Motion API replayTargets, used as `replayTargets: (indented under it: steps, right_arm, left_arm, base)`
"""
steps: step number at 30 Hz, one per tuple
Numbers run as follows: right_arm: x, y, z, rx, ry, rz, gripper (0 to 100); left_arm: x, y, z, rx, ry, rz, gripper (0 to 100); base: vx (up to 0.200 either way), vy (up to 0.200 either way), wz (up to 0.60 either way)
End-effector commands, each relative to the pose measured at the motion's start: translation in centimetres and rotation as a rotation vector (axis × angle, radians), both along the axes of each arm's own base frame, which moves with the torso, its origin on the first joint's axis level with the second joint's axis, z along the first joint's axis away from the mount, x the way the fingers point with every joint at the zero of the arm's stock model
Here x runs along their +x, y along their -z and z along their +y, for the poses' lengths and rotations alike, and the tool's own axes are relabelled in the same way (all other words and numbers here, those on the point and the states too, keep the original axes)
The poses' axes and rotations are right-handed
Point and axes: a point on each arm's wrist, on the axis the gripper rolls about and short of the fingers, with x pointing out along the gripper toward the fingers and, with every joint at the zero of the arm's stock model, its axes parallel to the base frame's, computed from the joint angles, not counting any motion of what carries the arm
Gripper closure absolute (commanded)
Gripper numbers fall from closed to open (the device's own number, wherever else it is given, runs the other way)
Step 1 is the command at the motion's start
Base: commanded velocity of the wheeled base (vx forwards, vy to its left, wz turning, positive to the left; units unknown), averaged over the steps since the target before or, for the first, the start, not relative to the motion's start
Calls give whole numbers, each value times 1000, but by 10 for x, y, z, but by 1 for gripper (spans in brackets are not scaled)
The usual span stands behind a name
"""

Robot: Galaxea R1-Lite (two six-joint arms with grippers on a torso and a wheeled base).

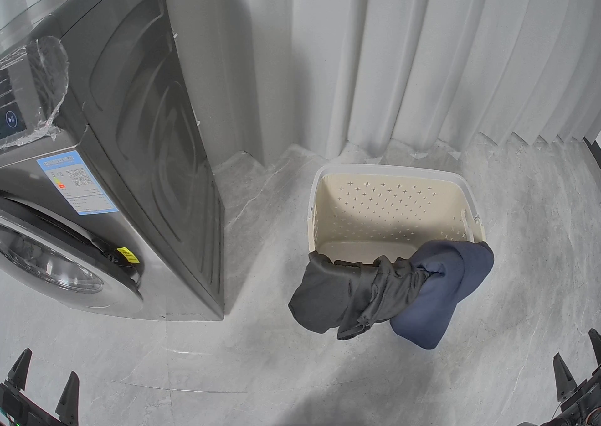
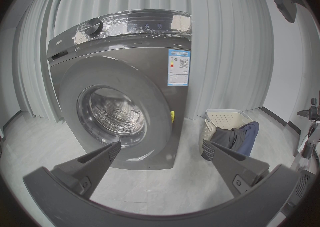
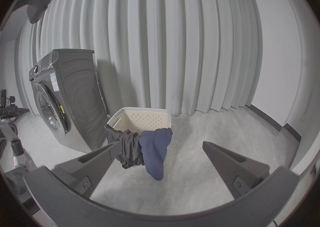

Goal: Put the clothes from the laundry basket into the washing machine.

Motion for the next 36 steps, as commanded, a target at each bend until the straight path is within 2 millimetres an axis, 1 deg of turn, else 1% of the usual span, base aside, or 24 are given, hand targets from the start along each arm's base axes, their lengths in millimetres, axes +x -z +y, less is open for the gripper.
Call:
replayTargets:
  steps: [1, 3, 12, 21, 36]
  right_arm:
    - [1, 5, 0, -1, -1, 9, 0]
    - [1, 5, 0, -1, -1, 9, 0]
    - [1, 5, 0, -1, -1, 9, 0]
    - [1, 5, 0, -1, -1, 11, 0]
    - [1, 5, 0, -1, -1, 8, 0]
  left_arm:
    - [0, 5, 0, -1, -1, 1, 0]
    - [0, 5, 0, -2, -1, 1, 0]
    - [0, 5, 0, -1, -1, 1, 0]
    - [0, 5, 0, -4, 0, 1, 0]
    - [0, 5, 0, -8, 2, 1, 0]
  base:
    - [0, 0, 0]
    - [0, 0, 0]
    - [-200, 0, 0]
    - [0, 0, 0]
    - [0, 200, 0]
